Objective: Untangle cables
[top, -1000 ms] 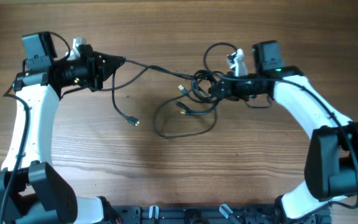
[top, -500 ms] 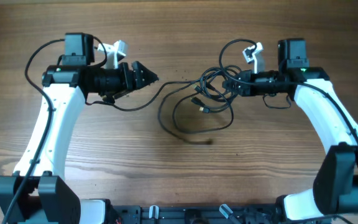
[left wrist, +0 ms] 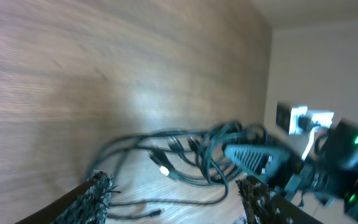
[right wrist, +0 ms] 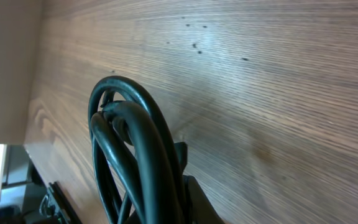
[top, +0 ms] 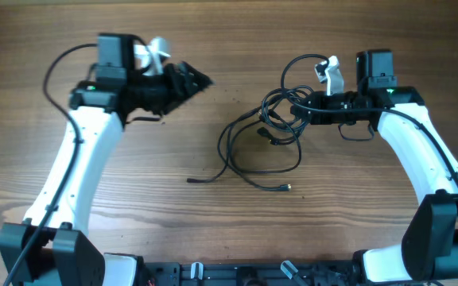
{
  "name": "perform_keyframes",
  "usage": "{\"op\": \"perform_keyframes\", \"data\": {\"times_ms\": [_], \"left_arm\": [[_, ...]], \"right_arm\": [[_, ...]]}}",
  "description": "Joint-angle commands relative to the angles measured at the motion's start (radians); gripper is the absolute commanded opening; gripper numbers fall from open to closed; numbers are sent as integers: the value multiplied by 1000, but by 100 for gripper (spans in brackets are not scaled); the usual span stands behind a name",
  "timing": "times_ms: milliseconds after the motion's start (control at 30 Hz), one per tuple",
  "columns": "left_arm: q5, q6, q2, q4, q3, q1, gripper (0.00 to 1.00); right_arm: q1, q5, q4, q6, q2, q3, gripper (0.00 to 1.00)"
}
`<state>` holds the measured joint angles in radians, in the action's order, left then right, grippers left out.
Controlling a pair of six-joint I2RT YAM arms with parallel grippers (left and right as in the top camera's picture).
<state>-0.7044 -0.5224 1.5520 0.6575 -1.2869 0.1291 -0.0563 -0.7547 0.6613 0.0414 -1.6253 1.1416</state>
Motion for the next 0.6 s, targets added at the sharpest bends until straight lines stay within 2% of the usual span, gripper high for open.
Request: {"op": "perform_keyframes", "data": {"times_ms": [0, 100, 167, 367, 567], "left_arm": [[50, -170, 51, -53, -19, 150, 64], [81, -346, 125, -105, -19, 223, 51], [81, -415, 170, -134, -19, 243, 42], [83, -428, 257, -190, -19, 314, 40], [97, -428, 267, -228, -19, 340, 37]], "right_arm": [[-49, -65, -23, 43, 31, 22, 4], [-63, -66, -42, 100, 31, 22, 4], [-63, -66, -51, 125, 31, 22, 4], [-65, -79, -49, 121, 31, 22, 4], [-65, -85, -48, 118, 31, 22, 5]]}}
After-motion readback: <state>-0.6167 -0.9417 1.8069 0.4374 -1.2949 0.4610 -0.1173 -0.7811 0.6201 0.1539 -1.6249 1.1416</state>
